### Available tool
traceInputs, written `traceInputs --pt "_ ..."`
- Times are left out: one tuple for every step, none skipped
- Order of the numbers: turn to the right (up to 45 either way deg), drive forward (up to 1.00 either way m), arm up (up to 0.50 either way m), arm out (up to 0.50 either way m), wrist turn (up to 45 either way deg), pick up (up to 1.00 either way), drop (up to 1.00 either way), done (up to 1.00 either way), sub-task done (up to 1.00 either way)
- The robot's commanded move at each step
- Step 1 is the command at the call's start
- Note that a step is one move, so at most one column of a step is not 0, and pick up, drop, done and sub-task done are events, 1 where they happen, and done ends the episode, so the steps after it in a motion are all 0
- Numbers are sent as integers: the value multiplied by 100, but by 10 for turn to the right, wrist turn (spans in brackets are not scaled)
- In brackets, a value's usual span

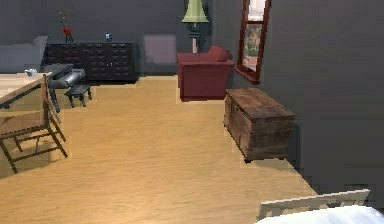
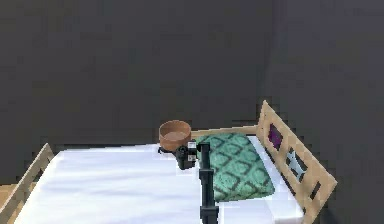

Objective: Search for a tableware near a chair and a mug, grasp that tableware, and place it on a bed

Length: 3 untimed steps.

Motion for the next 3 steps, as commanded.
traceInputs --pt "0 0 -32 0 0 0 0 0 0" --pt "0 0 0 0 0 0 100 0 0" --pt "0 0 10 0 0 0 0 0 0"
